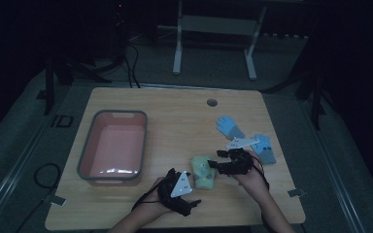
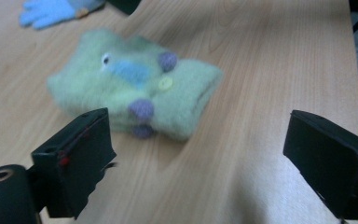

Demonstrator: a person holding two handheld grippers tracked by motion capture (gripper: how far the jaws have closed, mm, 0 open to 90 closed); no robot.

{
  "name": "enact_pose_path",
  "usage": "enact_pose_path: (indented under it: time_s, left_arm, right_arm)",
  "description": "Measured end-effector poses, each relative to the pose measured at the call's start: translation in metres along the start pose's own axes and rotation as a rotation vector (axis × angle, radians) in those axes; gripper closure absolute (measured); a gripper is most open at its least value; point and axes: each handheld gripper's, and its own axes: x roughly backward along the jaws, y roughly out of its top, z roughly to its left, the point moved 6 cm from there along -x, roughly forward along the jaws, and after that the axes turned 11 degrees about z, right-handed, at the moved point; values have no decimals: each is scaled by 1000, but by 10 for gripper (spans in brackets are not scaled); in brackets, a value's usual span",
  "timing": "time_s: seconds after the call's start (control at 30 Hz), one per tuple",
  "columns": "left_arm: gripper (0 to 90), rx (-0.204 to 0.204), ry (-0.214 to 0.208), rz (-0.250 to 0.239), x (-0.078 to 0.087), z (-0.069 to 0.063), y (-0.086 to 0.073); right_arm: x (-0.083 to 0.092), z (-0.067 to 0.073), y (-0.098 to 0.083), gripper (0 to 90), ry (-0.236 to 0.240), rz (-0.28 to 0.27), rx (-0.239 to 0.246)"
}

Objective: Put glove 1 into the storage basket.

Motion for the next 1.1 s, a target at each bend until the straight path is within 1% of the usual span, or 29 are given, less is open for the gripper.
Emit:
enact_pose_path:
  time_s: [0.03, 0.07, 0.13, 0.17, 0.2, 0.23, 0.27, 0.3, 0.33, 0.4, 0.43, 0.47, 0.5, 0.53, 0.57, 0.6, 0.63, 0.67, 0.7, 0.73, 0.77, 0.83, 0.87, 0.9, 0.93, 0.97, 1.0, 1.03, 1.1]
  left_arm:
    - [144, 0, 0, 0, 0, 0, 0]
    - [147, -39, 11, 5, -3, 0, 3]
    - [194, -78, 16, 6, -7, 0, 6]
    - [215, -98, 27, -5, -7, 0, 8]
    - [249, -98, 27, -5, -7, 0, 8]
    - [268, -138, 32, -6, -10, -2, 11]
    - [274, -159, 36, 0, -12, -2, 12]
    - [294, -159, 36, 0, -12, -2, 12]
    - [300, -194, 27, 20, -17, -3, 14]
    - [321, -219, 2, 50, -23, -3, 14]
    - [323, -232, -1, 65, -27, -3, 14]
    - [328, -232, -1, 65, -27, -3, 14]
    - [328, -244, -2, 88, -31, -3, 13]
    - [328, -242, 1, 87, -33, -3, 13]
    - [334, -232, 12, 86, -37, 0, 14]
    - [346, -232, 12, 86, -37, 0, 14]
    - [374, -242, 32, 88, -40, 4, 14]
    - [388, -242, 32, 88, -40, 4, 14]
    - [396, -261, 36, 94, -42, 4, 13]
    - [412, -297, 59, 102, -44, 4, 13]
    - [417, -302, 57, 102, -44, 4, 13]
    - [419, -305, 57, 103, -45, 4, 13]
    - [437, -321, 70, 102, -45, 5, 13]
    - [490, -325, 83, 96, -45, 6, 12]
    - [522, -325, 83, 96, -45, 6, 12]
    - [522, -331, 100, 99, -46, 7, 12]
    - [579, -341, 125, 103, -46, 8, 11]
    - [648, -336, 123, 102, -46, 8, 12]
    - [675, -324, 115, 102, -45, 9, 13]
  right_arm:
    - [-2, -1, 1, 407, 5, 6, -2]
    - [-5, -1, 2, 406, 9, 12, -8]
    - [-9, -1, 5, 403, 21, 14, -13]
    - [-12, -2, 6, 395, 29, 20, -19]
    - [-12, -2, 6, 395, 29, 20, -19]
    - [-18, -3, 9, 375, 43, 19, -37]
    - [-20, -3, 9, 361, 54, 20, -44]
    - [-20, -3, 9, 361, 54, 20, -44]
    - [-27, -4, 10, 342, 76, 29, -60]
    - [-34, -4, 10, 328, 81, 51, -61]
    - [-37, -4, 9, 327, 84, 66, -59]
    - [-37, -4, 9, 327, 84, 66, -59]
    - [-46, -4, 6, 317, 86, 101, -57]
    - [-46, -4, 6, 317, 86, 101, -57]
    - [-53, -5, 2, 309, 99, 126, -57]
    - [-53, -5, 2, 309, 99, 126, -57]
    - [-58, -6, -2, 309, 123, 139, -71]
    - [-58, -6, -2, 309, 123, 139, -71]
    - [-61, -8, -4, 316, 140, 150, -82]
    - [-62, -8, -4, 323, 151, 154, -85]
    - [-63, -8, -5, 329, 167, 155, -95]
    - [-63, -8, -5, 344, 168, 154, -95]
    - [-63, -7, -5, 387, 178, 158, -95]
    - [-64, -6, -5, 465, 196, 158, -93]
    - [-64, -5, -5, 493, 203, 159, -100]
    - [-64, -5, -5, 493, 203, 159, -100]
    - [-63, -5, -6, 534, 209, 164, -110]
    - [-62, -4, -6, 593, 211, 165, -109]
    - [-61, -3, -6, 614, 210, 164, -111]
